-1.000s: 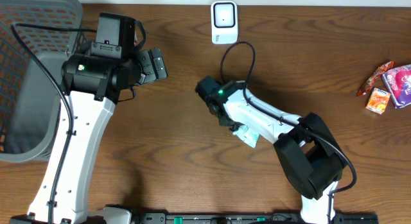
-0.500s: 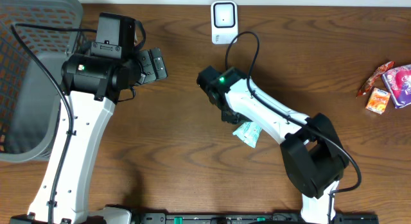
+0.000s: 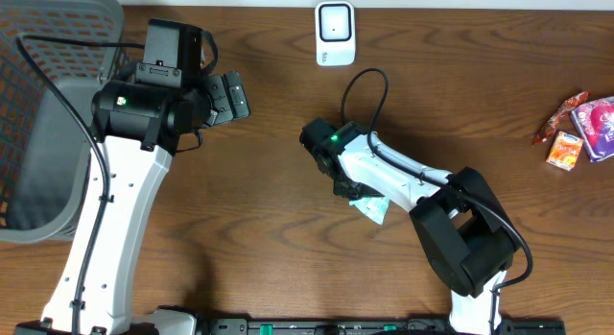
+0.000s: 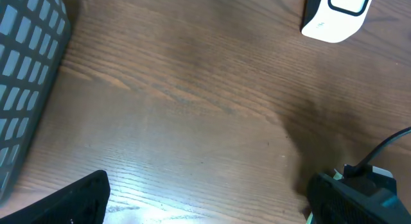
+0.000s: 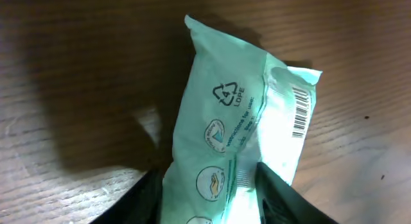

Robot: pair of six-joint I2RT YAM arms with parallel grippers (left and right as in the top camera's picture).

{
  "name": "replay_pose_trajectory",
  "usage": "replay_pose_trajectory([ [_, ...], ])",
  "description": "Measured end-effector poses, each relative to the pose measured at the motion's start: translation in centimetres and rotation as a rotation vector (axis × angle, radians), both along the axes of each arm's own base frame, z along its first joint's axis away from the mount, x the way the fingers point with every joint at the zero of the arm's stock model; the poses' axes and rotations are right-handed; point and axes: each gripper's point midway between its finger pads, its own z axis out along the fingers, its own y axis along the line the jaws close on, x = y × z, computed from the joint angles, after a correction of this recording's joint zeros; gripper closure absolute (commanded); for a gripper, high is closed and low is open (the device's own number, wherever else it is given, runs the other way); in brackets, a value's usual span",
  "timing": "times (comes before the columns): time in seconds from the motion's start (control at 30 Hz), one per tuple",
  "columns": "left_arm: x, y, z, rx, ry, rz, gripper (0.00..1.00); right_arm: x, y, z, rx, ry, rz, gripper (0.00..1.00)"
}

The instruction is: Scan the item barcode

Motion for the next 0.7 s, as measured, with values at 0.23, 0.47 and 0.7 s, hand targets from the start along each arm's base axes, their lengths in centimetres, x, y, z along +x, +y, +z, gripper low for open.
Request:
replay_pose_trajectory([
  [0.23,0.0,0.0,0.0,0.000,0.000,0.000,0.02,-0.1,-0.3,-0.7,-0.001,-0.015,-0.001,0.63],
  [0.47,0.0,0.0,0.0,0.000,0.000,0.000,0.02,-0.2,-0.4,-0.4,0.007,-0.025,-0.004,0.99],
  [0.7,0.0,0.0,0.0,0.000,0.000,0.000,0.02,0.7,2.8,0.5,0.206,0.065,0.053,0.99],
])
